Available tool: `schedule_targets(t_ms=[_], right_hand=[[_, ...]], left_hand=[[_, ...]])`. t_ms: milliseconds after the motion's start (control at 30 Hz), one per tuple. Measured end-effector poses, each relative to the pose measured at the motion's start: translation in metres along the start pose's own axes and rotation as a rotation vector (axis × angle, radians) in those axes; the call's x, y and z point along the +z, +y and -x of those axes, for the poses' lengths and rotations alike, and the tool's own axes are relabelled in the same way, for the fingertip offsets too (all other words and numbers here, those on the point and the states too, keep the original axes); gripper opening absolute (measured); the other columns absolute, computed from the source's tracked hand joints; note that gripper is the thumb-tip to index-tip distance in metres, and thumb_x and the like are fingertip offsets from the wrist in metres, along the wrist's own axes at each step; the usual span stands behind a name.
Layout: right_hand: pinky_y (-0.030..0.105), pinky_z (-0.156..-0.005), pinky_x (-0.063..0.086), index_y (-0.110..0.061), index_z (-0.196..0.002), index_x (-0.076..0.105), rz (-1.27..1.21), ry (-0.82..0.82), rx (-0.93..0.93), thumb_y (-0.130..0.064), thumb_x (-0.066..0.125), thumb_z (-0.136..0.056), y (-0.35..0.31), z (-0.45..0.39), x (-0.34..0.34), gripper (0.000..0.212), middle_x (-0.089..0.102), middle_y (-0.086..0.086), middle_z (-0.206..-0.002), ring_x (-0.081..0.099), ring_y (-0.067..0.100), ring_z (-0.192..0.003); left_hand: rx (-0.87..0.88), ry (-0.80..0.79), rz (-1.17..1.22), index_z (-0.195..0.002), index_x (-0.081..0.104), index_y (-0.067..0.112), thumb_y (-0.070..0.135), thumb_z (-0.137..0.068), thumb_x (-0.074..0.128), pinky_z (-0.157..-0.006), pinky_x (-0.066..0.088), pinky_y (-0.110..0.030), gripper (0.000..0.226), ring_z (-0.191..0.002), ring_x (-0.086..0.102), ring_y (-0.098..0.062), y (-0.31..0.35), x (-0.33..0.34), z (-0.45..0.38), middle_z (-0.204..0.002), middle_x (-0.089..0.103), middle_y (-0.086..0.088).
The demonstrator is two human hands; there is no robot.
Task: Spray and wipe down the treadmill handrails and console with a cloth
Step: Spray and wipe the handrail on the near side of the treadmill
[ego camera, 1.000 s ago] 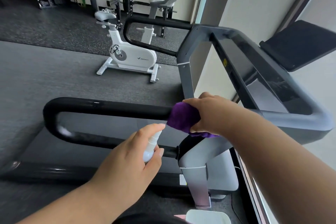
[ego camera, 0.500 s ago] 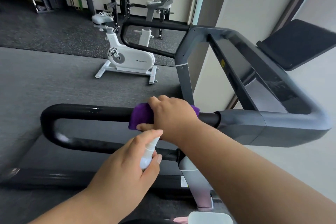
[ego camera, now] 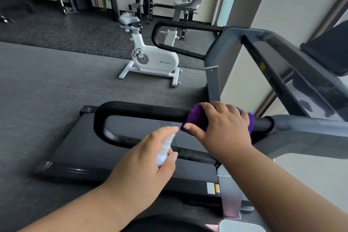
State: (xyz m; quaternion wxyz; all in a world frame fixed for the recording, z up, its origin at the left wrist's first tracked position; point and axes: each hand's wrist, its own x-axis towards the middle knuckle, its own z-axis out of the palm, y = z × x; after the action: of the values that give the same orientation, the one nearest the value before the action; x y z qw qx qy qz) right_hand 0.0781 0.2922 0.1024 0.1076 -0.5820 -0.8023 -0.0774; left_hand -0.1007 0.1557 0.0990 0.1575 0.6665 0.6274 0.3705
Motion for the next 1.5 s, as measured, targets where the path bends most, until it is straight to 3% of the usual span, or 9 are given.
schedule_targets(t_ms=[367, 567, 667, 833, 933, 1033, 1133, 1300, 1500], right_hand=[[0.041, -0.076, 0.038, -0.029, -0.113, 0.058, 0.034, 0.051, -0.216, -0.084, 0.027, -0.085, -0.158, -0.047, 0.017, 0.069, 0.065, -0.004, -0.105, 0.061, 0.027, -0.095], [0.039, -0.082, 0.045, -0.035, -0.121, 0.060, -0.041, 0.047, -0.224, -0.074, 0.021, -0.088, -0.166, -0.053, 0.014, 0.065, 0.067, -0.009, -0.112, 0.062, 0.025, -0.101], [0.038, -0.081, 0.043, -0.033, -0.116, 0.064, -0.071, 0.119, -0.181, -0.070, 0.020, -0.090, -0.151, -0.051, 0.017, 0.063, 0.070, -0.010, -0.106, 0.064, 0.024, -0.096], [0.039, -0.088, 0.040, -0.034, -0.108, 0.066, -0.058, 0.193, -0.077, -0.068, 0.028, -0.094, -0.181, -0.049, 0.020, 0.053, 0.070, -0.011, -0.100, 0.064, 0.022, -0.094], [0.043, -0.089, 0.041, -0.037, -0.115, 0.064, 0.036, 0.118, -0.152, -0.074, 0.033, -0.091, -0.224, -0.053, 0.027, 0.054, 0.068, -0.012, -0.106, 0.063, 0.024, -0.098], [0.042, -0.082, 0.040, -0.032, -0.102, 0.070, 0.129, 0.093, -0.268, -0.071, 0.049, -0.087, -0.262, -0.063, 0.037, 0.047, 0.068, -0.007, -0.097, 0.062, 0.028, -0.092], [0.039, -0.079, 0.043, -0.034, -0.105, 0.070, 0.130, 0.052, -0.320, -0.073, 0.046, -0.087, -0.265, -0.068, 0.038, 0.049, 0.067, -0.009, -0.102, 0.061, 0.026, -0.096], [0.038, -0.083, 0.047, -0.038, -0.116, 0.068, -0.083, 0.103, -0.156, -0.076, 0.035, -0.087, -0.230, -0.062, 0.024, 0.058, 0.068, -0.014, -0.104, 0.062, 0.019, -0.096], [0.037, -0.085, 0.038, -0.035, -0.102, 0.072, 0.003, 0.227, -0.009, -0.068, 0.041, -0.092, -0.251, -0.057, 0.027, 0.047, 0.070, -0.010, -0.096, 0.063, 0.022, -0.091]], left_hand=[[-0.013, 0.055, -0.003, -0.126, 0.031, 0.055, 0.049, -0.082, 0.049, -0.078, 0.039, -0.005, 0.048, -0.092, 0.057, 0.001, -0.076, -0.078, 0.011, -0.103, 0.061, 0.021], [-0.030, 0.021, 0.012, -0.114, 0.026, 0.073, 0.044, -0.085, 0.053, -0.070, 0.042, -0.008, 0.049, -0.087, 0.058, 0.000, -0.112, -0.116, 0.009, -0.100, 0.061, 0.021], [-0.073, 0.033, 0.075, -0.110, 0.027, 0.074, 0.039, -0.082, 0.056, -0.072, 0.041, -0.009, 0.053, -0.094, 0.056, 0.001, -0.133, -0.134, 0.008, -0.103, 0.059, 0.024], [-0.136, 0.035, 0.140, -0.107, 0.030, 0.072, 0.028, -0.089, 0.060, -0.063, 0.044, -0.018, 0.057, -0.084, 0.059, -0.006, -0.169, -0.154, 0.007, -0.102, 0.058, 0.024], [-0.138, 0.027, 0.169, -0.104, 0.030, 0.072, 0.023, -0.090, 0.061, -0.054, 0.045, -0.013, 0.059, -0.074, 0.060, -0.011, -0.185, -0.162, 0.002, -0.100, 0.058, 0.022], [-0.120, 0.022, 0.192, -0.105, 0.031, 0.070, 0.023, -0.089, 0.061, -0.060, 0.041, -0.012, 0.059, -0.084, 0.058, -0.006, -0.195, -0.166, -0.004, -0.098, 0.059, 0.021], [-0.105, -0.003, 0.197, -0.108, 0.031, 0.069, 0.025, -0.088, 0.061, -0.065, 0.041, -0.013, 0.057, -0.087, 0.057, -0.004, -0.203, -0.168, -0.009, -0.099, 0.058, 0.022], [-0.094, 0.023, 0.206, -0.113, 0.034, 0.060, 0.026, -0.087, 0.062, -0.069, 0.038, -0.001, 0.052, -0.093, 0.054, 0.003, -0.221, -0.178, -0.015, -0.102, 0.055, 0.026], [-0.129, 0.052, 0.223, -0.122, 0.037, 0.052, 0.032, -0.085, 0.060, -0.075, 0.045, -0.020, 0.048, -0.091, 0.057, -0.004, -0.245, -0.188, -0.012, -0.099, 0.059, 0.020]])
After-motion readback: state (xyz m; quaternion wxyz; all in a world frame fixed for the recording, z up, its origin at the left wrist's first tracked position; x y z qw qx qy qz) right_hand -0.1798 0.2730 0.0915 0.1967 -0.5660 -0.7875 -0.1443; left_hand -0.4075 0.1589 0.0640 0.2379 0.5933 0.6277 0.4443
